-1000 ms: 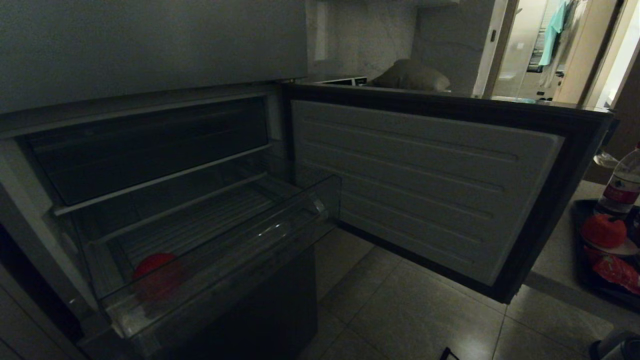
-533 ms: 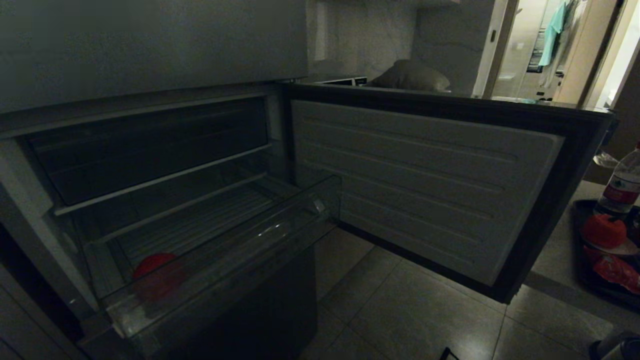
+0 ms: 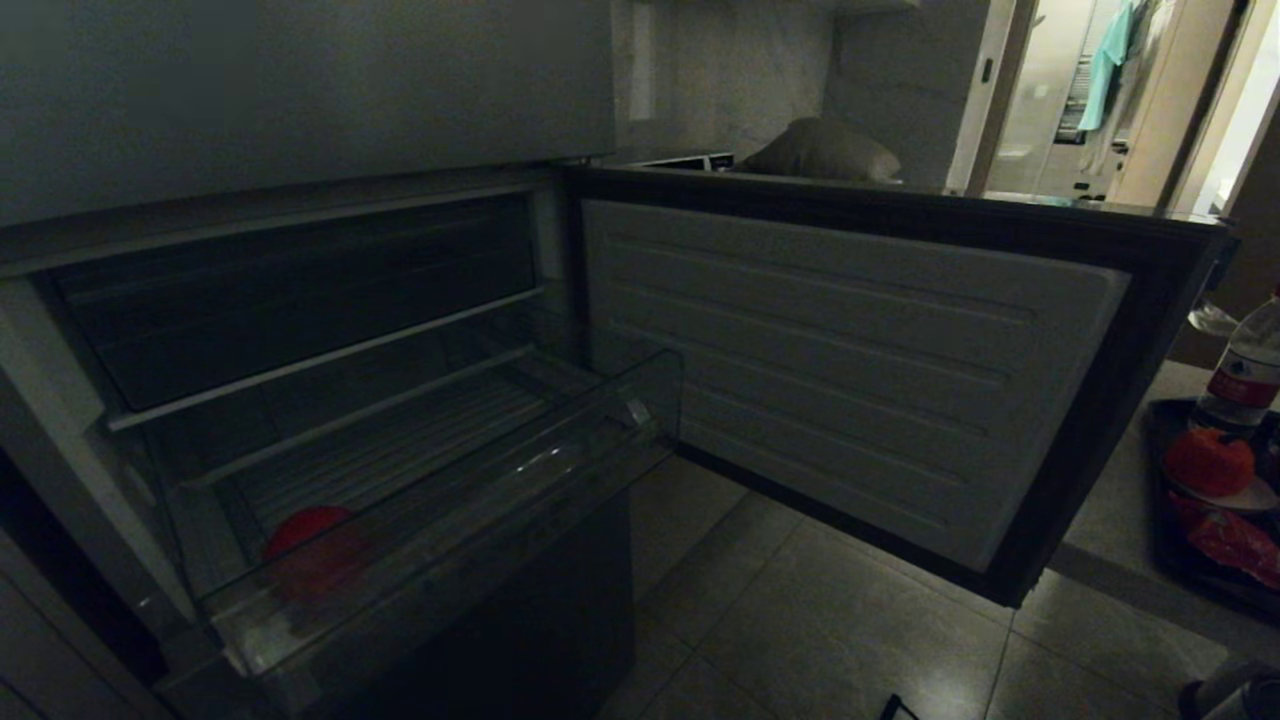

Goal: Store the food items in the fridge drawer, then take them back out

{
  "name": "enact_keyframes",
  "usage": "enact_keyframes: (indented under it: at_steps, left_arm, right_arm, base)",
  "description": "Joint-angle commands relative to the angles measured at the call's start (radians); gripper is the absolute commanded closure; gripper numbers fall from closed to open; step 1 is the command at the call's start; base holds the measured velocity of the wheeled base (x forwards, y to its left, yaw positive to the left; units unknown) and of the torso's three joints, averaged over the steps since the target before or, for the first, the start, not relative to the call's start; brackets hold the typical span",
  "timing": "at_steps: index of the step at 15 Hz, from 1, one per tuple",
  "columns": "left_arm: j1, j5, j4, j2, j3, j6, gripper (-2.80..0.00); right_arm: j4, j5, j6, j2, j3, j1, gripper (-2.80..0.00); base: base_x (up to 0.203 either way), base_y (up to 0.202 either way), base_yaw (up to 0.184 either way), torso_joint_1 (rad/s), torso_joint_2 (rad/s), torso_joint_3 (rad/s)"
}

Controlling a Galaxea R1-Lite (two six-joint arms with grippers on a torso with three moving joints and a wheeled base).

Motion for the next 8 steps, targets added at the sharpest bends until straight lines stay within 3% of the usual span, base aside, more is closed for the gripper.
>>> enact_keyframes:
  at_steps: [1, 8]
  left_arm:
    - [0.0, 0.0, 0.0, 0.0, 0.0, -0.001, 0.0]
    - [0.0, 0.0, 0.0, 0.0, 0.0, -0.001, 0.0]
  right_arm:
    - [-0.003, -0.002, 0.003, 0.023, -0.032, -0.001, -2.8]
    - [-0.011, 0.01, 0.003, 0.081, -0.082, -0.045, -2.8]
  base:
    - [0.0, 0.0, 0.0, 0.0, 0.0, 0.0]
    - [0.0, 0.0, 0.0, 0.0, 0.0, 0.0]
